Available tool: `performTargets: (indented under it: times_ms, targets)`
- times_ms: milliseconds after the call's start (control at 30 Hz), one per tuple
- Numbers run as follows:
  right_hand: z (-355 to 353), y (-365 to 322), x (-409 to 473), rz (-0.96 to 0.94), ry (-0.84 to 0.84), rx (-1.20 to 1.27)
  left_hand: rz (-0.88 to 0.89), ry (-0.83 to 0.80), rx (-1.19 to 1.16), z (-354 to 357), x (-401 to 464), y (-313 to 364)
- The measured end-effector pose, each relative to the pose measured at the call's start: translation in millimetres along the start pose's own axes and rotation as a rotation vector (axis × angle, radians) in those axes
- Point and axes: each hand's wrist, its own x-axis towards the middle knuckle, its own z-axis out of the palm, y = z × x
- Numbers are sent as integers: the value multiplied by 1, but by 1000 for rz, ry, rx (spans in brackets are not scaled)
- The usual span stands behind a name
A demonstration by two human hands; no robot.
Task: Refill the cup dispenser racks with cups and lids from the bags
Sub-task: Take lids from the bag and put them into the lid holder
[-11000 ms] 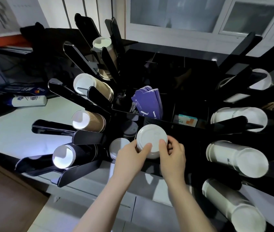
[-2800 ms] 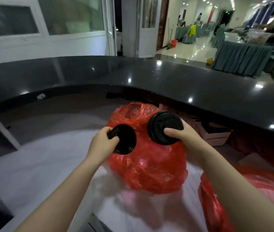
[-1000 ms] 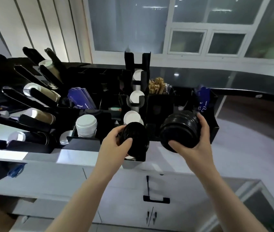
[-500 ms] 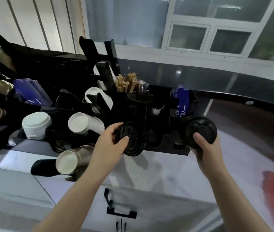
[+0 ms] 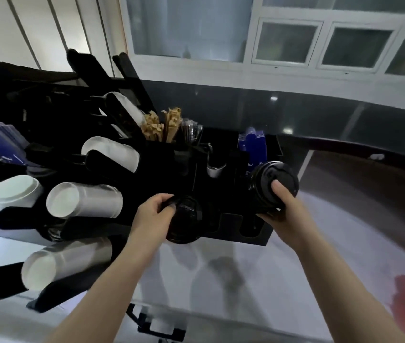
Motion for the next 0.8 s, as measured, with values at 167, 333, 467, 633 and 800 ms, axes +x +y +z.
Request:
performTargets:
  times_ms: [167, 333, 467, 633, 800]
  targets:
    - [-2, -3, 7, 38, 47, -31, -19, -85, 20, 24, 24, -1]
    - [-3, -4, 12, 66, 114, -76, -51, -302, -60, 60, 46, 9]
    - [13, 3, 21, 86, 81, -128, -140, -399, -324, 80, 58, 15]
    - [13, 10, 26, 102, 128, -131, -210, -500, -538, 92, 68, 14]
    - [15, 7, 29, 125, 330, -323, -268, -513, -584, 99, 76, 12]
